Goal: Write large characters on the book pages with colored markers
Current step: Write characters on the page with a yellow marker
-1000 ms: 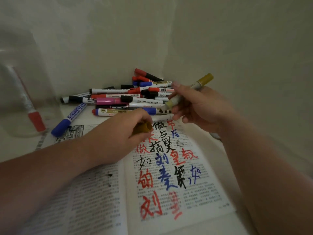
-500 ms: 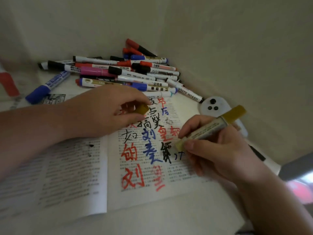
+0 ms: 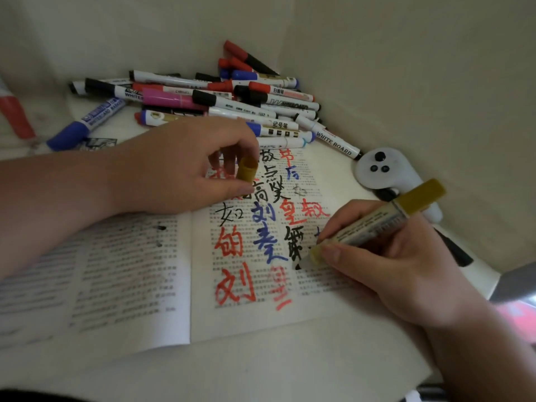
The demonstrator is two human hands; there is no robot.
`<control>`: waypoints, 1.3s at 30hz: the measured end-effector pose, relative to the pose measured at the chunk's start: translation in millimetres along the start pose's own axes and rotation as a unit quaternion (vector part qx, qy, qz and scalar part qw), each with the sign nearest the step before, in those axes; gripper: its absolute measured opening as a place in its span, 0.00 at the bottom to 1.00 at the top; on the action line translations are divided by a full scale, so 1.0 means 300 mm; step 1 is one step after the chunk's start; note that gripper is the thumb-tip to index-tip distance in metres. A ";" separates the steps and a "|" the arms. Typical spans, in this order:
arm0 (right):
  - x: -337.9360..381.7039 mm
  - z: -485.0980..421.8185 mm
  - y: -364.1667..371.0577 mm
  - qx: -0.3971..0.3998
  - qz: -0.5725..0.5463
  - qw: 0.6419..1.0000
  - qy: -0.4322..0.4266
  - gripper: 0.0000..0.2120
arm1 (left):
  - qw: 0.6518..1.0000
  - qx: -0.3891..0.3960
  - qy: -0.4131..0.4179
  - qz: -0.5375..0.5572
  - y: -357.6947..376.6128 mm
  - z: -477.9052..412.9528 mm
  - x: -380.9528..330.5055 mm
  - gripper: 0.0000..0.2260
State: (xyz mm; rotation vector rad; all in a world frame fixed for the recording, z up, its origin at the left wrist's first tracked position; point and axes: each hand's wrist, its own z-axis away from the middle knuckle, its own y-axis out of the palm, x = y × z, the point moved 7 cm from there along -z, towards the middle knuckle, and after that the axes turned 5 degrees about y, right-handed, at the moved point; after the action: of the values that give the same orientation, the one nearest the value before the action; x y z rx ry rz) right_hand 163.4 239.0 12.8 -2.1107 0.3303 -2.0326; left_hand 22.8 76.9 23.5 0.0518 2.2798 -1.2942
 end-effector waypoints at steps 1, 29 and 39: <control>-0.001 0.001 0.000 -0.002 0.007 1.000 -0.002 0.02 | 1.000 0.002 0.003 -0.002 0.002 0.000 -0.001 0.15; 0.000 0.015 0.011 0.020 -0.010 1.000 -0.009 0.02 | 1.000 0.005 0.004 0.012 0.007 -0.001 0.017 0.14; 0.000 0.011 -0.007 -0.024 0.004 1.000 -0.002 0.03 | 1.000 0.004 -0.004 0.015 0.005 -0.001 0.005 0.14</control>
State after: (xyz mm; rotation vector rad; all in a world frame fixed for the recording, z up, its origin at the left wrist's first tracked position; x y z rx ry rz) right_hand 166.7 240.8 13.3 -2.1380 0.3899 -2.0351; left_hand 21.9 77.6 21.7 0.0830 2.2592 -1.2874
